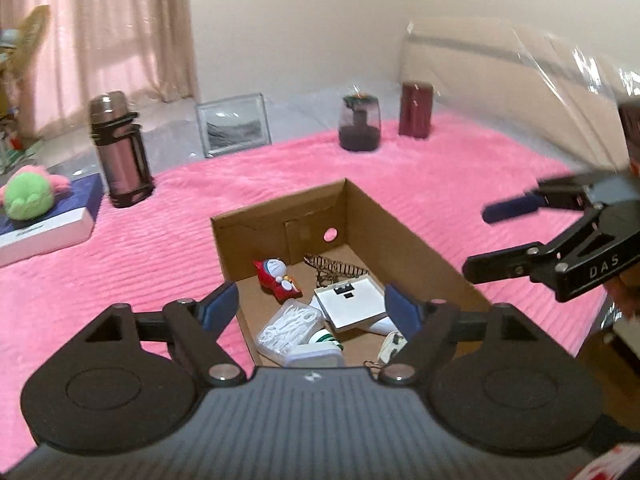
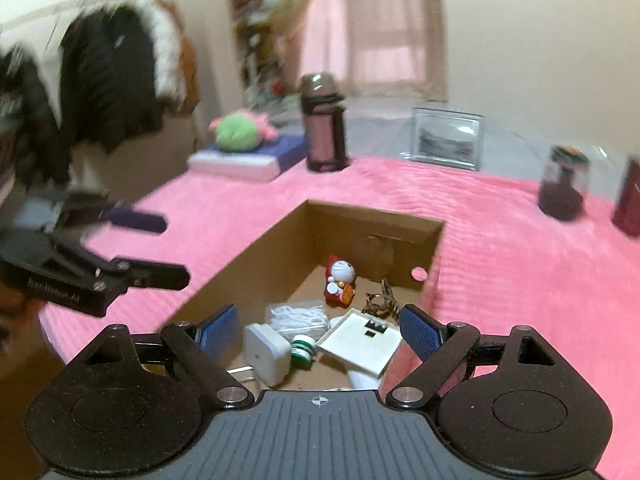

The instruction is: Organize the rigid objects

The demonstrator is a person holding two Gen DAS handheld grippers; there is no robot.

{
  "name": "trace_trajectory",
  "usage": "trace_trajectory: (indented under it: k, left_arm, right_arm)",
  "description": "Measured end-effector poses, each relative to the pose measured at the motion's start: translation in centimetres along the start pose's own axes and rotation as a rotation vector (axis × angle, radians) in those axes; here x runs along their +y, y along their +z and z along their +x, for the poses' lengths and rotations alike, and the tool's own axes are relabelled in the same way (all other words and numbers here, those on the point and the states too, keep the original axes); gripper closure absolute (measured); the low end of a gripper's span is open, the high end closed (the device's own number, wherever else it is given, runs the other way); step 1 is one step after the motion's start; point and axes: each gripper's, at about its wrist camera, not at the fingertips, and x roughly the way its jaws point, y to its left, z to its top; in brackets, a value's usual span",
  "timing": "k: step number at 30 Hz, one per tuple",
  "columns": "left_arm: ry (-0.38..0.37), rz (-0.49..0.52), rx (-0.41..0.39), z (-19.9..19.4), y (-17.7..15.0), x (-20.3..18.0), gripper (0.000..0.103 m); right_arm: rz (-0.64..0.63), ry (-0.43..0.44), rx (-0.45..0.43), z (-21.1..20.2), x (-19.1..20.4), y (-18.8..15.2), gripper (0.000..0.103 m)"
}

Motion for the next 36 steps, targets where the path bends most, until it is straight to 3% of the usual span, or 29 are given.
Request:
trace_trajectory:
  k: [6, 16, 25, 36]
  left_arm:
    - [0.065, -0.119, -0.080, -3.6, -1.9, -0.8, 0.011]
    - [0.129, -0.242, -0.097, -6.6, -5.9, -3.5, 0.002]
    - [0.157, -0.329, -0.046, -7.5, -8.1, -4.9, 0.002]
    - [0.150, -0.310, 0.068, -6.8, -10.2, -6.9, 0.003]
  right_arm:
    - [0.180, -0.058, -0.064, -4.1, -0.1, -2.0, 0.016]
    - [0.258, -0.117, -0.105, -8.6, 0.6, -4.5, 0.012]
    - [0.285, -0.147, -0.010, -8.8, 1.5, -7.9, 0.011]
    - [0.296, -0.188, 0.096, -7.7, 1.9, -10.8, 0.011]
